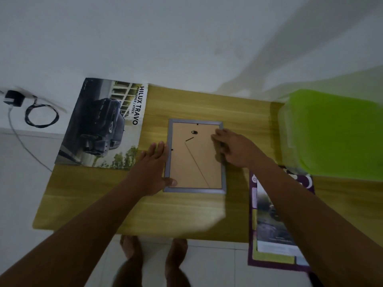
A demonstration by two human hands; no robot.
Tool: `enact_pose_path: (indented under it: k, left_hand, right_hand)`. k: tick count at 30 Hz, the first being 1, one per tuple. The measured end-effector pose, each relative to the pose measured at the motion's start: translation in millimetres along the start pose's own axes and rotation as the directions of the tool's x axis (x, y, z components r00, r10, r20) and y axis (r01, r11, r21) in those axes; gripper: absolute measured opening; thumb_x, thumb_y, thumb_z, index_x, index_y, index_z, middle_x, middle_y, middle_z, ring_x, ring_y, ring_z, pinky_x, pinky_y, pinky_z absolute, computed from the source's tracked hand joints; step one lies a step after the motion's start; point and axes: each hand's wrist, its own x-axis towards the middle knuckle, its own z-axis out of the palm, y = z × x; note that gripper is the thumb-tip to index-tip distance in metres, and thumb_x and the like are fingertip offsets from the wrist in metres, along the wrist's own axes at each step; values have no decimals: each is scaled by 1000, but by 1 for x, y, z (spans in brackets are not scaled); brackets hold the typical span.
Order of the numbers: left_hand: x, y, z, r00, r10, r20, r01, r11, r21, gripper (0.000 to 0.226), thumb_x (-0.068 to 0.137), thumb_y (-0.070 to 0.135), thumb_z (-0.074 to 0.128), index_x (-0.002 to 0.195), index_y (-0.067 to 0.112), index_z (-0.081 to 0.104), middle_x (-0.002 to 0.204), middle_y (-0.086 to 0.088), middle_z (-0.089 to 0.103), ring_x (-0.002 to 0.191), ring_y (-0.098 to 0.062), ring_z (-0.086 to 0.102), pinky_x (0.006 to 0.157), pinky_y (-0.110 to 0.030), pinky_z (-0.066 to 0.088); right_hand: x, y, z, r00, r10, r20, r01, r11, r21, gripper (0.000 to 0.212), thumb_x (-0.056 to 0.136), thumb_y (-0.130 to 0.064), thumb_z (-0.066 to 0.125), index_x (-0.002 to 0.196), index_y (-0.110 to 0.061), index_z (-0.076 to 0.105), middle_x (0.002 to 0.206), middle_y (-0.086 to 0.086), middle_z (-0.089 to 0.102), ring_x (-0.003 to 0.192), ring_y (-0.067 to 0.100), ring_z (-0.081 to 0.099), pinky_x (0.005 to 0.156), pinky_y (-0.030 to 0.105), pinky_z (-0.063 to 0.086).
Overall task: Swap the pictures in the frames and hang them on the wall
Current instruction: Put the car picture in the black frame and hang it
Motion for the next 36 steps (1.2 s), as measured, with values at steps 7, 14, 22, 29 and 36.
enact_pose_path:
  k: [7, 14, 22, 29, 36]
  left_hand:
    - [2, 1, 0, 1000, -14, 10, 14, 1000, 23, 117, 79, 67, 59, 151, 16, -18, 158, -4, -22, 146, -23, -19, 121, -45, 2]
    - [2, 2, 0, 1000, -24, 15, 23, 1000, 17, 118, 78, 66, 61, 150, 18, -19, 158, -3, -22, 146, -23, -19, 120, -45, 2]
    - [3, 3, 0, 1000, -24, 17, 24, 1000, 7, 118, 79, 63, 62, 149, 19, -21, 158, -2, -23, 145, -22, -20, 120, -44, 1]
    - [3, 4, -2, 999, -32, 30, 31, 999, 18, 118, 79, 63, 62, 149, 18, -22, 157, -3, -23, 145, -23, -21, 120, -45, 0]
    - [-1, 9, -4, 999, -43, -15, 43, 999, 23, 118, 76, 61, 67, 152, 14, -10, 160, -6, -16, 147, -25, -15, 120, -46, 6]
  right_hand:
    - [8, 13, -7, 996, -68, 49, 69, 997, -21, 56, 98, -24, 56, 150, -24, 38, 162, -6, 20, 151, 15, 13, 118, 35, 19]
    - [14, 19, -13, 991, -93, 97, 97, 994, -41, 62, 92, -38, 65, 148, -27, 41, 162, -8, 20, 151, 15, 14, 117, 36, 20]
    - [14, 12, -19, 990, -111, 92, 121, 986, -117, 55, 91, -38, 65, 143, -25, 51, 158, -3, 33, 143, 20, 28, 111, 37, 28]
    - [18, -1, -9, 999, 29, -38, -33, 994, -101, 53, 84, -26, 74, 135, -26, 59, 129, 9, 58, 119, 30, 52, 90, 31, 43]
    - [-9, -7, 2, 990, 68, -123, -62, 997, 50, 56, 88, -24, 71, 140, -21, 52, 144, 8, 46, 129, 27, 45, 102, 38, 42]
